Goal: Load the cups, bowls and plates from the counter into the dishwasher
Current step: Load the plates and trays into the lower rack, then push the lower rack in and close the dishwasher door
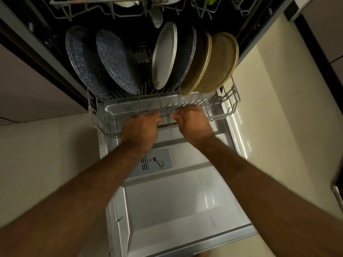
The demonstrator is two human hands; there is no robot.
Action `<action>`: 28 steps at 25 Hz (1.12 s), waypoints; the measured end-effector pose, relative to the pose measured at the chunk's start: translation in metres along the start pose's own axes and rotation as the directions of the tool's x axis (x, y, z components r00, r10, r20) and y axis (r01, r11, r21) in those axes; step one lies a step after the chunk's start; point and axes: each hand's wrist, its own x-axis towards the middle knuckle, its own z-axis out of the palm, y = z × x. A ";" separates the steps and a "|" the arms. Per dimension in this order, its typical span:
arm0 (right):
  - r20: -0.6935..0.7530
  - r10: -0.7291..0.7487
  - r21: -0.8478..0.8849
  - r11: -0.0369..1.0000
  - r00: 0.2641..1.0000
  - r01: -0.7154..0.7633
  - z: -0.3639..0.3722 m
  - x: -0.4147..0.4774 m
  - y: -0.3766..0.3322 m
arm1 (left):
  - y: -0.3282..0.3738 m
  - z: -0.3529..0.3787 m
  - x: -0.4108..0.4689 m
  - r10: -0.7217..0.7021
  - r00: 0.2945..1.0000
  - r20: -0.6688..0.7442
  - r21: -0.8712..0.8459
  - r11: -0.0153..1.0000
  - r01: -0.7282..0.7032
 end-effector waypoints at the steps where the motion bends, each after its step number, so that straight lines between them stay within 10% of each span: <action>1: 0.002 -0.002 0.005 1.000 1.000 0.002 0.002 0.011 0.001 | -0.003 -0.002 0.009 0.003 1.000 -0.005 -0.010 1.000 -0.003; 28: 0.053 0.060 0.160 0.985 0.997 -0.068 -0.028 0.194 -0.012 | -0.045 -0.011 0.173 -0.252 0.968 -0.014 -0.225 0.944 0.242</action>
